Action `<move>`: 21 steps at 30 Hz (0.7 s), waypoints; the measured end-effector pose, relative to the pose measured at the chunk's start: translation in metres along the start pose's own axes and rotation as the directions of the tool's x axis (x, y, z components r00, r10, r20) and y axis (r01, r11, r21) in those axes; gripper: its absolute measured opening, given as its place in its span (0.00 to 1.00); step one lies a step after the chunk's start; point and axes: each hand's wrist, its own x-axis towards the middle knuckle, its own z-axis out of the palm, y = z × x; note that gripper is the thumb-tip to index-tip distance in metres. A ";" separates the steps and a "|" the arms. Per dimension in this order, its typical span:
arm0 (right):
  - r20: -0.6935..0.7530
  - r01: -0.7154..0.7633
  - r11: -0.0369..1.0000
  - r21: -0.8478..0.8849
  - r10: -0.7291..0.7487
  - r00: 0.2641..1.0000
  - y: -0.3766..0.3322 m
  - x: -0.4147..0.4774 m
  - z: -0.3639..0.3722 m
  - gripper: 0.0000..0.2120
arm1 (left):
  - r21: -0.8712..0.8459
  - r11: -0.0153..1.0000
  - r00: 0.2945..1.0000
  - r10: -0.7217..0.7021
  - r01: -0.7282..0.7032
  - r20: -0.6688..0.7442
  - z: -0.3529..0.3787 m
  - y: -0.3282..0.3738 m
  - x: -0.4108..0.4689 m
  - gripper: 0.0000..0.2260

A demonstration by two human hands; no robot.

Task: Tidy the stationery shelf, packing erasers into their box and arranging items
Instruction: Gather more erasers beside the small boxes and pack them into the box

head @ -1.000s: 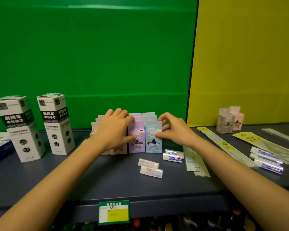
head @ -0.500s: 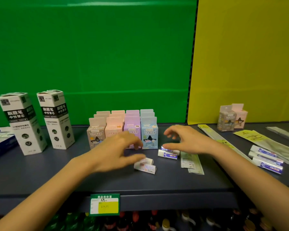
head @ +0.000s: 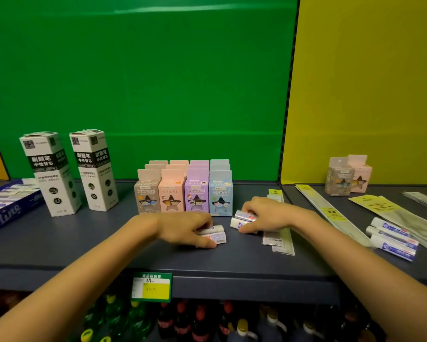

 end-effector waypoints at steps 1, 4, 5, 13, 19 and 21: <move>0.022 0.002 1.000 -0.007 -0.002 1.000 0.000 0.001 0.000 0.19 | -0.002 1.000 1.000 -0.018 0.018 0.026 -0.002 0.002 0.002 0.16; 0.063 0.008 1.000 -0.009 -0.008 0.998 -0.001 0.002 0.001 0.18 | 0.027 0.998 0.997 -0.054 0.053 0.051 -0.005 0.009 0.004 0.12; 0.066 0.016 1.000 -0.010 -0.015 0.998 -0.001 0.002 0.002 0.19 | 0.037 0.998 0.997 -0.060 0.058 0.056 -0.005 0.012 0.004 0.11; -0.002 0.145 0.989 0.017 -0.145 0.989 0.001 -0.009 0.000 0.11 | -0.007 0.998 0.986 -0.063 0.063 -0.152 0.007 0.008 -0.013 0.08; -0.108 0.325 0.939 0.110 -0.314 0.943 -0.023 -0.009 -0.011 0.13 | -0.314 0.946 0.875 -0.222 0.085 -0.431 0.013 -0.020 -0.056 0.06; -0.146 0.375 0.913 0.163 -0.354 0.924 -0.041 -0.007 -0.014 0.12 | -0.419 0.903 0.824 -0.306 0.093 -0.478 0.015 -0.029 -0.073 0.09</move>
